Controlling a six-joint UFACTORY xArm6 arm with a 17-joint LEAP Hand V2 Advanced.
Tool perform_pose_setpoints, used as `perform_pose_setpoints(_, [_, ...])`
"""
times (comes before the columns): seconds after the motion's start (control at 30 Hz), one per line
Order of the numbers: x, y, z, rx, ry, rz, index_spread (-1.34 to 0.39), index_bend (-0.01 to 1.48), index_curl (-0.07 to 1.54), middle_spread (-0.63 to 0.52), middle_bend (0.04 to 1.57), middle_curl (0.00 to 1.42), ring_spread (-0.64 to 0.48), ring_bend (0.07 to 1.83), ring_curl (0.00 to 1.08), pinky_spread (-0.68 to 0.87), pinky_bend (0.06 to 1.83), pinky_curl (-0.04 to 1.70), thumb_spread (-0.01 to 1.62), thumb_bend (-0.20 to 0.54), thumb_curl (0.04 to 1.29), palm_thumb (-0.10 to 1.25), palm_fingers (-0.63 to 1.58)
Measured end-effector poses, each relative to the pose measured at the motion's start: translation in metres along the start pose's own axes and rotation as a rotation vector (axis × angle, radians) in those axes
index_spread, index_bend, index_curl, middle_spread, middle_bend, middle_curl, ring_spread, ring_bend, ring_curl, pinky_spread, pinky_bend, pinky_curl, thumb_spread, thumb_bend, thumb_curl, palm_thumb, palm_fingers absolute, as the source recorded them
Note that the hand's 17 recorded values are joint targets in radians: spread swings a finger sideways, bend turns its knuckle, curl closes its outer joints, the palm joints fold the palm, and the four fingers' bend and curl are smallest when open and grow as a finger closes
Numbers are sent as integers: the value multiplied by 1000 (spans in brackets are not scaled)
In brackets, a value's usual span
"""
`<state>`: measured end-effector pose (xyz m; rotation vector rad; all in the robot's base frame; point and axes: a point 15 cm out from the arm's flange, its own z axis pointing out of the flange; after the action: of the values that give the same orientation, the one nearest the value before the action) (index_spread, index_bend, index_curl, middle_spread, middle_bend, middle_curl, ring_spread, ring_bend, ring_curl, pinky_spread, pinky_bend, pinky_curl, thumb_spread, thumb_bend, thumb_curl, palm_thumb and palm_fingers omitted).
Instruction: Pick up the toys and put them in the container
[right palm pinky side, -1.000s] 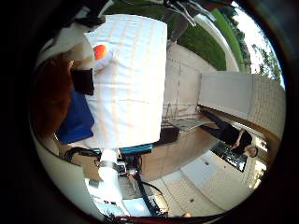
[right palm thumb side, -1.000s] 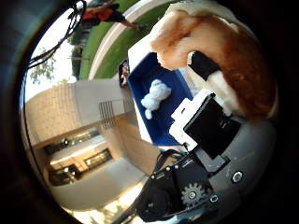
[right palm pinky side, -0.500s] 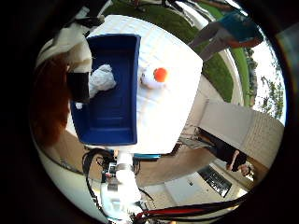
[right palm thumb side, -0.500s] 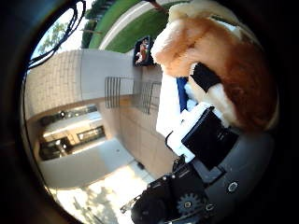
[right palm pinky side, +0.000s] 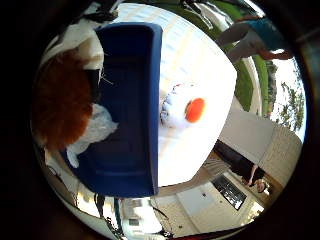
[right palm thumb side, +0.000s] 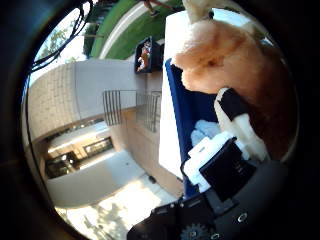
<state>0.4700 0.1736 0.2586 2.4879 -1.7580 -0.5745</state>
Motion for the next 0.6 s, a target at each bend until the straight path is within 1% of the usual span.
perform_pose_setpoints(0.03, [0,3,2,-16,-3,-19,-499,427,747,-18,504,617,177,966,472,326,1236,674,1191,-25,570,847,-248])
perform_pose_setpoints(0.1, [1,10,4,-47,-10,-59,-489,355,673,14,370,541,221,788,391,367,1108,604,1186,-22,561,852,-263])
perform_pose_setpoints(0.13, [1,13,5,-58,-13,-77,-485,313,641,24,319,512,237,728,362,380,1047,572,1183,-21,557,856,-247])
perform_pose_setpoints(0.17, [2,15,4,-66,-15,-94,-487,296,626,27,295,499,243,704,352,390,1017,556,1183,-21,555,856,-235])
perform_pose_setpoints(0.2, [4,16,-1,-56,-16,-99,-484,237,583,36,237,467,262,640,325,409,951,519,1181,-21,550,858,-194])
perform_pose_setpoints(0.27, [15,17,-16,-31,-20,-91,-482,182,536,43,179,435,276,572,302,426,872,474,1173,-25,542,848,-141])
perform_pose_setpoints(0.43, [50,27,-51,24,-32,-63,-459,155,451,50,161,386,276,495,284,433,707,393,1154,-28,530,821,-85])
perform_pose_setpoints(0.53, [75,34,-72,69,-33,-46,-444,148,435,51,169,380,271,487,283,432,679,378,1149,-31,527,812,-71])
perform_pose_setpoints(0.6, [94,42,-80,80,-36,-16,-426,142,419,51,184,378,265,483,284,432,655,364,1146,-33,525,803,-47])
